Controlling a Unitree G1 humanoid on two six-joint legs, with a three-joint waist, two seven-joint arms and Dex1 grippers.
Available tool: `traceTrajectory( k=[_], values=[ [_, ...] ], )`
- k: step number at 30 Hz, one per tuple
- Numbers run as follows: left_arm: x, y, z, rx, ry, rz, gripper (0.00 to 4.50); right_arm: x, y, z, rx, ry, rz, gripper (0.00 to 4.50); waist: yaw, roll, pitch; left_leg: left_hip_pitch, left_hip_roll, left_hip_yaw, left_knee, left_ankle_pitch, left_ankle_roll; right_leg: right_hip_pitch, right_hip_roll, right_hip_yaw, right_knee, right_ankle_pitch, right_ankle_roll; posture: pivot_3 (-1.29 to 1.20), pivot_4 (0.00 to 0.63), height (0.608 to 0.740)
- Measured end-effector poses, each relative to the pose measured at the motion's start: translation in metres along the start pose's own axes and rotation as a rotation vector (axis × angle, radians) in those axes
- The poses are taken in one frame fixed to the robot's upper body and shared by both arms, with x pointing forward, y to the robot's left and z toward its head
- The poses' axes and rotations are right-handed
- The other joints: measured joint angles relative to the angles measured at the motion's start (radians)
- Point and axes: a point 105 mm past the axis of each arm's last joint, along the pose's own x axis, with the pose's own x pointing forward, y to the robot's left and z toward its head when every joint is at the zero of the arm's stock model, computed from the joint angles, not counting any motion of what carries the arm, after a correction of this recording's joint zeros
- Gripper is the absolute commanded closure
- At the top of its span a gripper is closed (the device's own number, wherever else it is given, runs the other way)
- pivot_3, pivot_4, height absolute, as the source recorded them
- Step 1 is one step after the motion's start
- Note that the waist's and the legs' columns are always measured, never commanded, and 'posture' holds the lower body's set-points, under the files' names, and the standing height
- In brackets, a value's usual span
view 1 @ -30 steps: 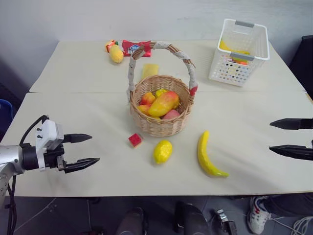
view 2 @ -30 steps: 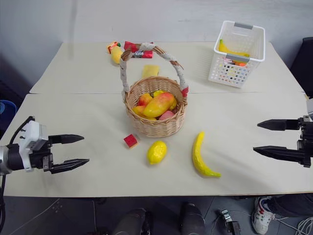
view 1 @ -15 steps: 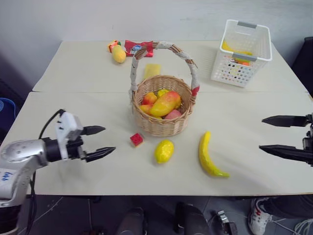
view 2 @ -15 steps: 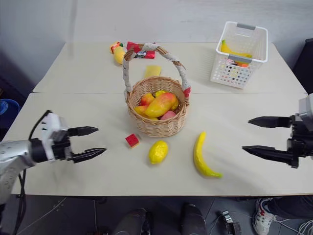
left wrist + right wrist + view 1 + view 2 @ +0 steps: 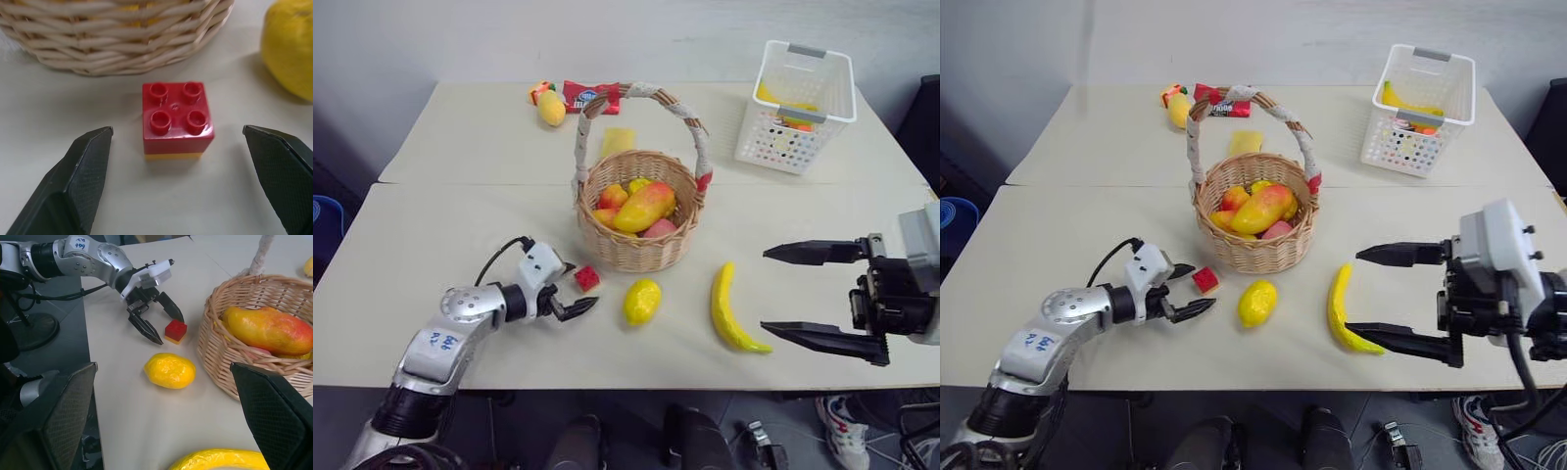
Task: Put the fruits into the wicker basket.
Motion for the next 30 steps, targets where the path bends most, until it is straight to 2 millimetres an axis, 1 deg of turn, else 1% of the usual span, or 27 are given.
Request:
traceTrajectory(
  k=[2, 3, 6, 7, 9, 10, 13, 16, 18, 19, 20, 21, 22, 23, 24, 26, 28, 30],
  values=[
    [0.002, 0.003, -0.001, 0.009, -0.007, 0.018, 0.87, 0.001, 0.0, -0.001, 0.002, 0.0, 0.002, 0.0, 0.0, 0.0, 0.0, 0.0, 0.0, 0.0, 0.0, 0.0, 0.0, 0.0, 0.0, 0.0, 0.0, 0.0, 0.0, 0.0, 0.15, 0.74],
    [0.002, 0.004, -0.001, 0.016, -0.009, 0.024, 1.23, 0.002, 0.001, -0.001, 0.002, 0.0, 0.005, 0.0, 0.0, 0.0, 0.0, 0.0, 0.0, 0.0, 0.0, 0.0, 0.0, 0.0, 0.0, 0.0, 0.0, 0.0, 0.0, 0.0, 0.15, 0.74],
    [0.002, 0.005, -0.001, 0.02, -0.016, 0.028, 2.04, 0.004, 0.002, -0.001, -0.01, -0.005, 0.012, 0.0, 0.0, 0.0, 0.0, 0.0, 0.0, 0.0, 0.0, 0.0, 0.001, 0.0, 0.0, 0.0, 0.0, 0.0, 0.0, 0.0, 0.15, 0.74],
    [0.003, 0.004, -0.001, 0.018, -0.02, 0.026, 2.4, 0.004, 0.002, -0.001, -0.012, -0.005, 0.013, 0.0, 0.0, 0.0, 0.0, 0.0, 0.0, 0.0, 0.0, 0.0, 0.001, 0.0, 0.0, 0.0, 0.0, 0.0, 0.0, 0.0, 0.15, 0.74],
    [0.003, 0.004, -0.001, 0.015, -0.025, 0.027, 2.9, 0.007, 0.003, -0.001, -0.017, -0.009, 0.024, 0.0, 0.0, 0.0, 0.0, 0.0, 0.0, 0.0, 0.0, 0.0, 0.001, 0.0, 0.0, 0.0, 0.0, 0.0, 0.0, 0.0, 0.15, 0.74],
    [0.004, 0.004, -0.001, 0.013, -0.027, 0.028, 3.02, 0.008, 0.003, -0.002, -0.016, -0.008, 0.031, 0.0, 0.0, 0.0, 0.0, 0.0, 0.0, 0.0, 0.0, 0.0, 0.001, 0.0, 0.0, 0.0, 0.0, 0.0, 0.001, 0.0, 0.15, 0.74],
    [-0.002, 0.009, -0.005, -0.019, -0.036, 0.083, 3.02, 0.013, 0.001, -0.001, -0.022, -0.023, 0.054, 0.0, -0.003, 0.0, 0.0, 0.0, 0.0, 0.0, 0.0, 0.0, 0.001, 0.0, -0.001, 0.0, 0.0, 0.0, 0.001, 0.0, 0.15, 0.74],
    [-0.019, 0.027, -0.014, -0.068, -0.026, 0.217, 3.02, 0.016, -0.001, 0.0, -0.022, -0.035, 0.071, 0.0, -0.01, 0.0, 0.0, 0.0, 0.001, 0.0, 0.0, 0.0, 0.0, 0.0, -0.001, 0.0, 0.0, 0.0, 0.0, 0.0, 0.15, 0.74],
    [-0.048, 0.049, -0.028, -0.128, -0.011, 0.384, 3.02, 0.021, -0.003, 0.001, -0.034, -0.054, 0.091, 0.0, -0.019, -0.001, 0.0, 0.001, 0.003, 0.001, 0.0, 0.0, -0.001, 0.0, -0.002, 0.001, 0.0, 0.001, 0.0, 0.0, 0.15, 0.74],
    [-0.069, 0.062, -0.038, -0.159, 0.01, 0.492, 3.02, 0.023, -0.005, 0.002, -0.034, -0.064, 0.097, 0.0, -0.023, -0.001, 0.0, 0.001, 0.004, 0.001, 0.0, 0.0, -0.001, 0.0, -0.002, 0.0, 0.0, 0.001, -0.001, 0.0, 0.15, 0.74],
    [-0.095, 0.074, -0.05, -0.185, 0.043, 0.601, 3.02, 0.026, -0.008, 0.001, -0.035, -0.071, 0.101, 0.0, -0.024, -0.001, 0.0, 0.001, 0.004, 0.0, 0.0, 0.0, -0.001, 0.0, -0.002, 0.0, 0.0, 0.001, -0.001, 0.0, 0.15, 0.74],
    [-0.114, 0.082, -0.058, -0.197, 0.075, 0.671, 3.02, 0.028, -0.011, 0.001, -0.034, -0.077, 0.106, 0.0, -0.024, -0.001, 0.0, 0.001, 0.004, 0.0, 0.0, 0.0, -0.001, 0.0, -0.003, 0.0, 0.0, 0.001, -0.001, 0.0, 0.15, 0.74],
    [-0.123, 0.084, -0.062, -0.204, 0.09, 0.701, 3.02, 0.03, -0.012, 0.001, -0.033, -0.076, 0.11, 0.0, -0.024, -0.001, 0.0, 0.001, 0.003, 0.0, 0.0, 0.0, -0.001, 0.0, -0.003, 0.0, 0.0, 0.001, -0.001, 0.0, 0.15, 0.74],
    [-0.138, 0.087, -0.071, -0.212, 0.122, 0.745, 3.02, 0.033, -0.014, 0.001, -0.038, -0.082, 0.12, 0.0, -0.024, -0.002, 0.0, 0.001, 0.003, 0.0, 0.0, 0.001, -0.001, 0.0, -0.004, 0.0, -0.001, 0.001, -0.001, 0.0, 0.15, 0.74],
    [-0.146, 0.09, -0.075, -0.221, 0.137, 0.769, 3.02, 0.036, -0.015, 0.002, -0.05, -0.094, 0.13, 0.0, -0.024, -0.002, 0.0, 0.002, 0.003, 0.0, 0.0, 0.0, -0.001, 0.0, -0.005, 0.0, -0.001, 0.001, -0.001, 0.0, 0.15, 0.74],
    [-0.157, 0.092, -0.081, -0.232, 0.152, 0.802, 3.02, 0.041, -0.018, 0.001, -0.054, -0.098, 0.142, 0.0, -0.02, -0.002, 0.0, 0.001, 0.003, 0.0, 0.0, 0.0, -0.001, -0.001, -0.006, 0.002, -0.002, 0.001, -0.002, 0.0, 0.15, 0.74],
    [-0.161, 0.093, -0.084, -0.236, 0.16, 0.814, 2.25, 0.045, -0.021, -0.001, -0.052, -0.099, 0.143, 0.0, -0.017, -0.002, 0.0, 0.001, 0.003, 0.0, 0.0, 0.0, -0.002, -0.001, -0.006, 0.005, -0.002, 0.0, -0.002, 0.0, 0.15, 0.74],
    [-0.167, 0.095, -0.086, -0.239, 0.161, 0.828, 1.75, 0.048, -0.025, -0.002, -0.05, -0.102, 0.143, 0.0, -0.016, -0.002, 0.0, 0.001, 0.004, 0.0, 0.0, -0.001, -0.003, -0.002, -0.006, 0.006, -0.001, 0.0, -0.003, 0.0, 0.15, 0.74]
  ],
)
